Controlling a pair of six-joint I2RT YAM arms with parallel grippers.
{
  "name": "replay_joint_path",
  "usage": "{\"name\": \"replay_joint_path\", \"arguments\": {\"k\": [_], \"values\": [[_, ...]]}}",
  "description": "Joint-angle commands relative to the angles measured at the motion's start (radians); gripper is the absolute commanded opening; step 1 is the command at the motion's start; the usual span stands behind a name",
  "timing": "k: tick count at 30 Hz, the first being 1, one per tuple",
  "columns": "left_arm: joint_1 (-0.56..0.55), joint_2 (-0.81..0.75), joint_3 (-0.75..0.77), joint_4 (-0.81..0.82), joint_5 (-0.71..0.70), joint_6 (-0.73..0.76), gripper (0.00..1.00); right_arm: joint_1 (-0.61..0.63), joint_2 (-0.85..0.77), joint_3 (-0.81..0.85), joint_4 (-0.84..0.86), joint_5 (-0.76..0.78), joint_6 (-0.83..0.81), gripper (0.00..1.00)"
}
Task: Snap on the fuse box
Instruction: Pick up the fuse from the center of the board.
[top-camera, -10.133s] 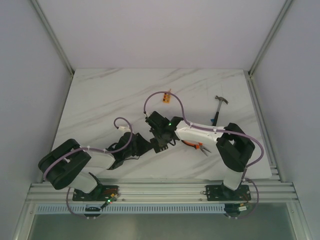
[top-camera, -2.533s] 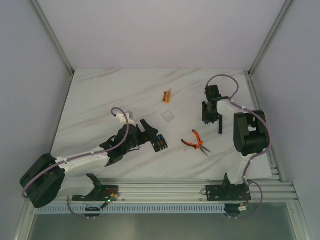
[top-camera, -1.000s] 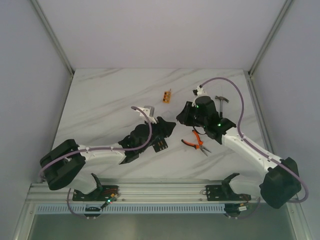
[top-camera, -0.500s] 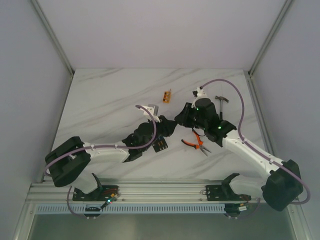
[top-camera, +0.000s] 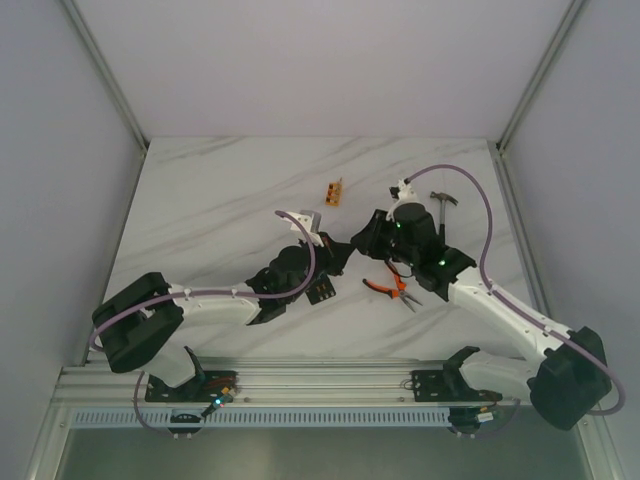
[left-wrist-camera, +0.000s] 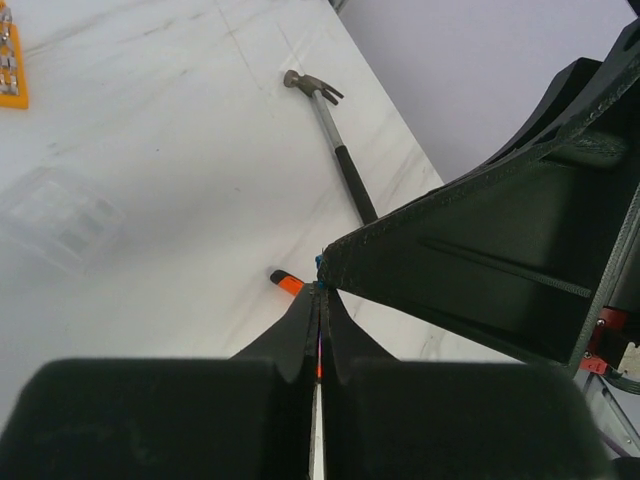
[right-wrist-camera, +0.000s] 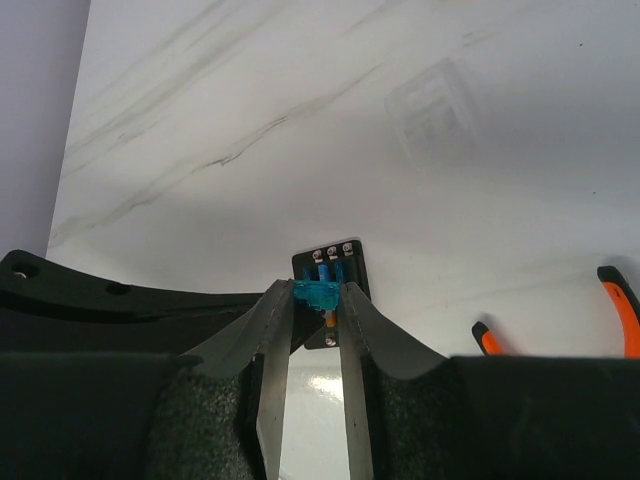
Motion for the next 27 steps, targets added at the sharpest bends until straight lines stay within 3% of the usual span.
{"name": "replay_joint_path", "arguments": {"k": [1,11,18,27], "values": [[0.003,0.004,0.021,0.042,0.003,0.023,0.00,0.014,-0.036,-0.027,0.031,-0.018,0.028,0.25],[0.031,-0.044,-0.030,-0.021,0.020,0.095,0.00,0.011,-0.117,-0.029,0.029,-0.023,-0.122,0.48],[0.133,-0.157,-0.113,-0.026,0.247,0.198,0.00,0.003,-0.165,-0.024,0.019,-0.086,-0.348,0.52],[0.295,-0.367,-0.234,0.005,0.623,0.261,0.00,-0.002,-0.164,0.031,0.045,-0.296,-0.520,0.52]]}}
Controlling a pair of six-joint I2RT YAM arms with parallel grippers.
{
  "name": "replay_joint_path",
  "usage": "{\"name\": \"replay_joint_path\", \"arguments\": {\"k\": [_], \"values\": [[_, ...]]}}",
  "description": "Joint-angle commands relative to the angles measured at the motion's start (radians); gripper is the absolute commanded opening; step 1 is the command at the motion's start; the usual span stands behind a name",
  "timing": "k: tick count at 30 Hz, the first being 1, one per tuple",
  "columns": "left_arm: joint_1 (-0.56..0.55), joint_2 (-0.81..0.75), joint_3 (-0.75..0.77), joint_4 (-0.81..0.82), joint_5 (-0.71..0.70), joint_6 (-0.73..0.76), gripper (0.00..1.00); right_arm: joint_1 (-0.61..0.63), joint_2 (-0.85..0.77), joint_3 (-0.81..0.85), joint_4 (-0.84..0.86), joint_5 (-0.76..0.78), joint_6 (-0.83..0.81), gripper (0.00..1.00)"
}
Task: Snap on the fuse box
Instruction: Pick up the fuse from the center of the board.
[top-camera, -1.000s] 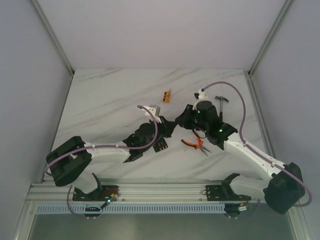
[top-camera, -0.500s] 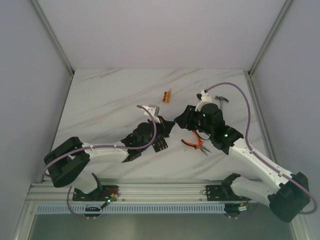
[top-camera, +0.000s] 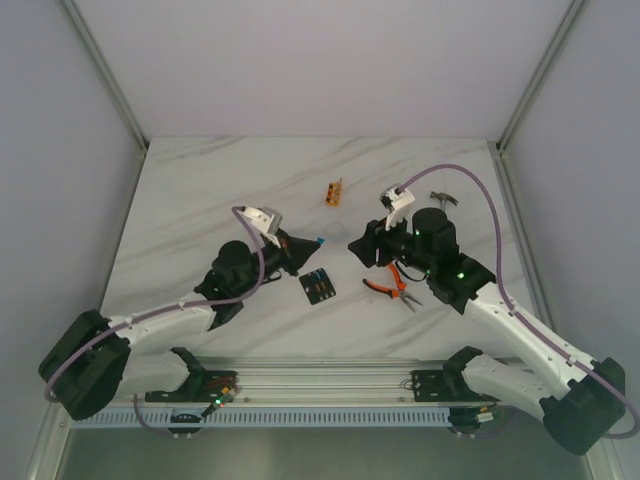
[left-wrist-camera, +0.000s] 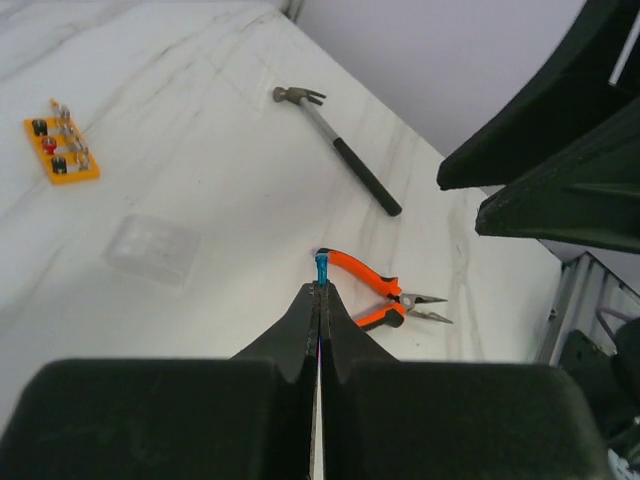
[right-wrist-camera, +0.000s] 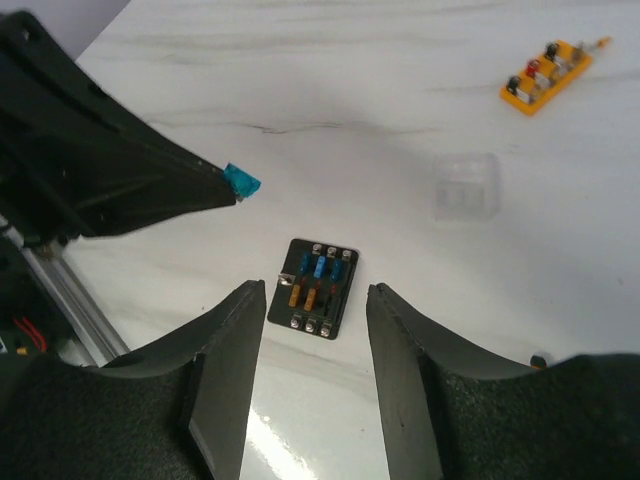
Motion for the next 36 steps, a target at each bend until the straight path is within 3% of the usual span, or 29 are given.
{"name": "replay_joint_path", "arguments": {"k": [1,6,16,36], "values": [[0.068,-0.078,-0.038,0.030,0.252,0.050,0.00,-0.007,0.002,0.060,0.033,-0.157,-0.121,0.51],[0.091,-0.164,-0.046,-0.011,0.373,0.071,0.00,-0.017,0.054,0.103,0.042,-0.330,-0.167,0.51],[0.092,-0.287,-0.057,-0.070,0.457,0.088,0.00,-0.019,0.134,0.173,0.051,-0.614,-0.200,0.48],[0.069,-0.239,-0.020,-0.008,0.557,0.052,0.00,-0.008,0.186,0.211,0.034,-0.795,-0.242,0.40]]}}
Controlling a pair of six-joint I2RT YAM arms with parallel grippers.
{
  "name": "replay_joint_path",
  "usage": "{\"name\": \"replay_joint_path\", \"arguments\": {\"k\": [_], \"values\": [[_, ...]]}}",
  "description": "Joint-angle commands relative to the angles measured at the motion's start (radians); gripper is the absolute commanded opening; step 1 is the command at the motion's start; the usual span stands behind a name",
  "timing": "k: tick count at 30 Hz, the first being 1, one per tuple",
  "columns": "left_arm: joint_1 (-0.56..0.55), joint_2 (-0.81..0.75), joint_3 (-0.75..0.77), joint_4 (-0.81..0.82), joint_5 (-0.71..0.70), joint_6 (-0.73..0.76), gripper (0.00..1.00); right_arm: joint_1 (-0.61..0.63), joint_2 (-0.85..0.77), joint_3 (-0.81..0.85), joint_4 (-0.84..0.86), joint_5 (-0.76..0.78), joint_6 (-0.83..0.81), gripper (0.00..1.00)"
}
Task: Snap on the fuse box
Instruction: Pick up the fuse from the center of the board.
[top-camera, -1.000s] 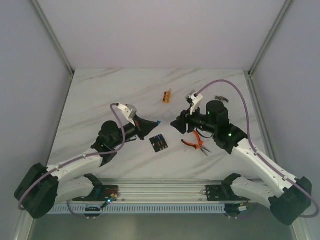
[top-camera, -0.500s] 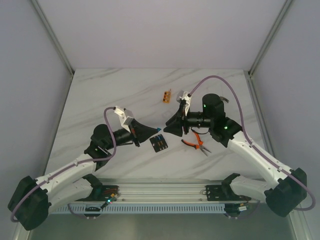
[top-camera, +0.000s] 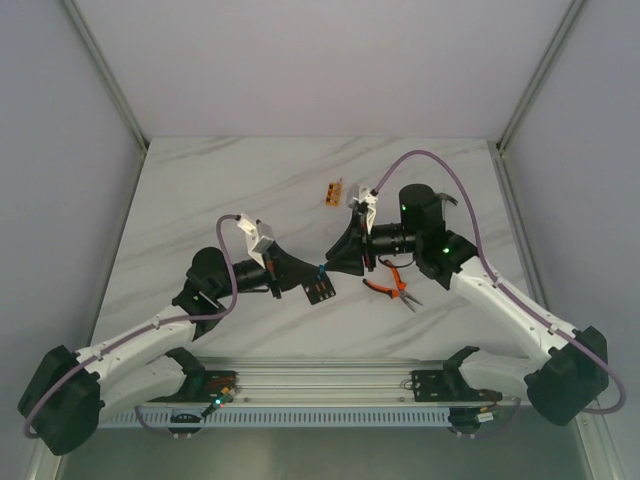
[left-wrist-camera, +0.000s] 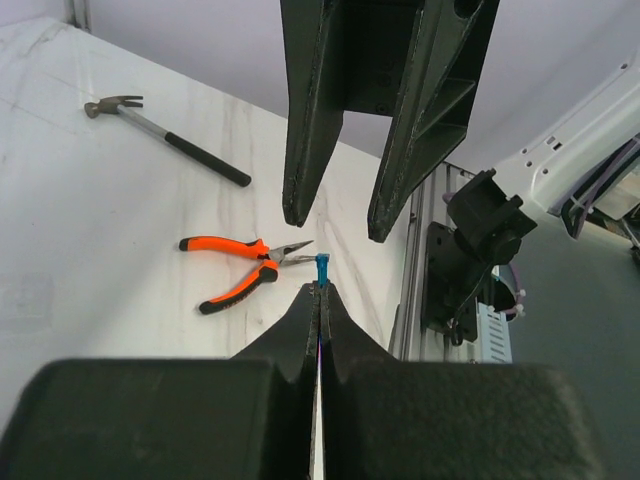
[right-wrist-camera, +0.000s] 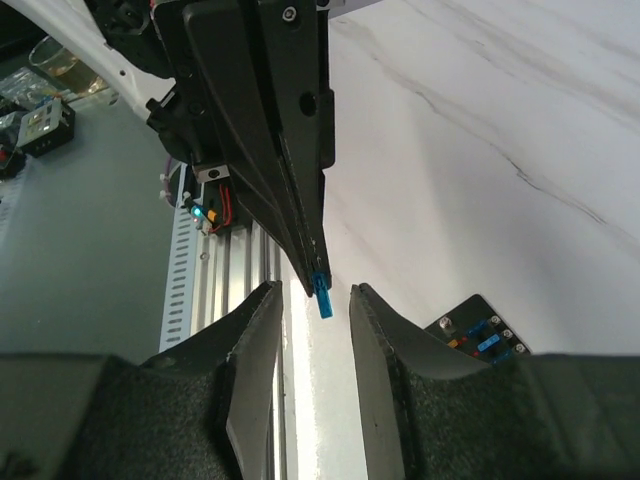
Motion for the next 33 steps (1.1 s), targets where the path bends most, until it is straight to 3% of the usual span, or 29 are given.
{"name": "replay_joint_path", "arguments": {"k": [1,12,33], "values": [[-0.011,0.008,0.034,0.059,0.043,0.001,0.00,0.007,0.006,0.048,0.005,-0.058,-0.026,0.39],[-0.027,0.002,0.041,0.069,0.056,0.000,0.00,0.010,0.026,0.049,-0.021,-0.073,-0.052,0.36],[-0.030,0.006,0.037,0.098,0.054,-0.015,0.00,0.011,0.020,0.051,-0.048,-0.119,-0.091,0.19]]}}
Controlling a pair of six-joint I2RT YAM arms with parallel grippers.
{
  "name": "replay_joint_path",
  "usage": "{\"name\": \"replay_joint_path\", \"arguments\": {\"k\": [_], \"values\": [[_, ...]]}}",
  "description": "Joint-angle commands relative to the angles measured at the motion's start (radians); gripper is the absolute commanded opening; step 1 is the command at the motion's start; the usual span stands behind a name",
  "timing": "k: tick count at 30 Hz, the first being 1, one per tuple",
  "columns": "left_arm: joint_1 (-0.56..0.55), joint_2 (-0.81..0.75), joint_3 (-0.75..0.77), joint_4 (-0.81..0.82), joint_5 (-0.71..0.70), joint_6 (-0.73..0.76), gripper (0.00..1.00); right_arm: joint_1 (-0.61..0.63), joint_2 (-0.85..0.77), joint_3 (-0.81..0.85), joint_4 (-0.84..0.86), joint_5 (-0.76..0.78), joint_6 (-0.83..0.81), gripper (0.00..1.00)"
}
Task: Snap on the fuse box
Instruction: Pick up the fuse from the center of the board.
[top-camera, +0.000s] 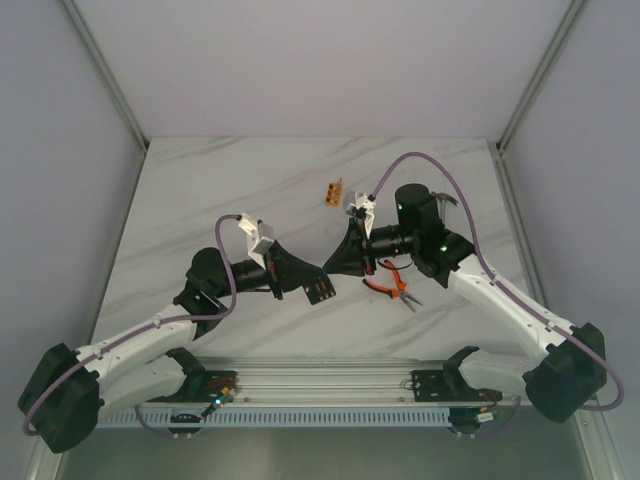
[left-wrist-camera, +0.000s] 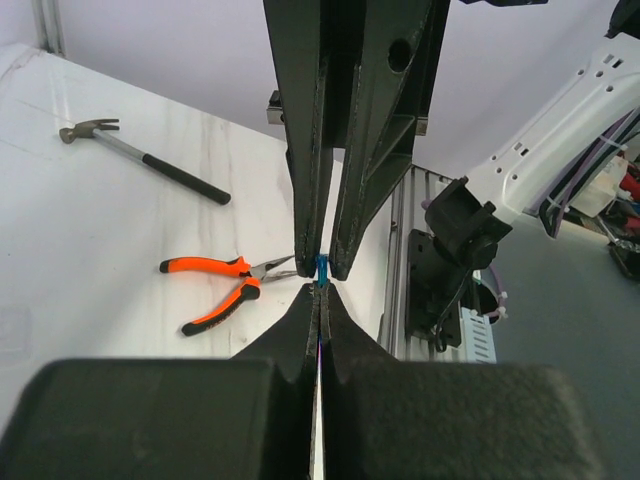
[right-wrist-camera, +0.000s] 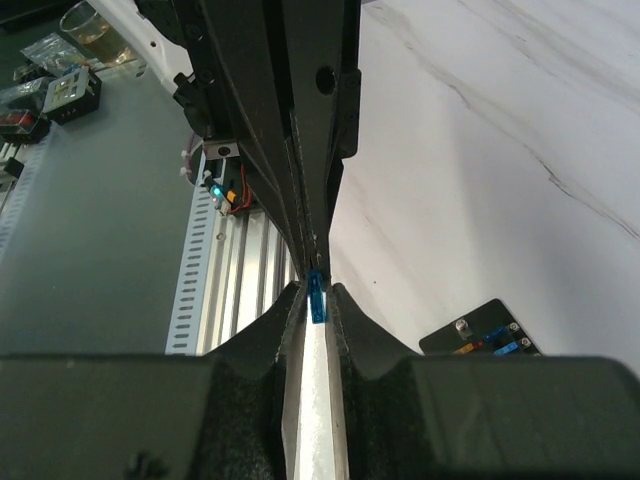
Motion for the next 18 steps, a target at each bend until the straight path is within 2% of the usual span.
{"name": "replay_joint_path", "arguments": {"k": [1,6,9,12,14,15,16,18], "values": [[-0.006,-0.004,0.021,0.058,0.030,-0.003,0.00,0.005,-0.002,0.040,-0.005,-0.037,-0.020,0.17],[-0.006,0.001,0.020,0.054,0.028,-0.002,0.00,0.005,-0.007,0.040,-0.004,-0.031,-0.022,0.09],[-0.006,0.006,0.015,0.053,0.028,-0.003,0.00,0.005,-0.009,0.041,-0.004,-0.031,-0.022,0.09],[-0.006,0.009,0.014,0.049,0.019,-0.007,0.00,0.005,-0.012,0.041,-0.002,-0.025,-0.021,0.01],[-0.006,0.008,0.013,0.038,-0.003,-0.010,0.01,0.005,-0.015,0.039,-0.004,-0.014,-0.021,0.00],[-0.006,0.005,0.011,0.032,-0.023,-0.012,0.05,0.005,-0.016,0.037,-0.004,0.003,-0.018,0.00],[-0.006,-0.002,0.007,0.019,-0.055,-0.016,0.14,0.006,-0.016,0.035,-0.005,0.031,-0.010,0.00],[-0.006,-0.017,-0.006,-0.016,-0.146,-0.029,0.25,0.010,-0.014,0.030,-0.013,0.110,0.006,0.00]]}}
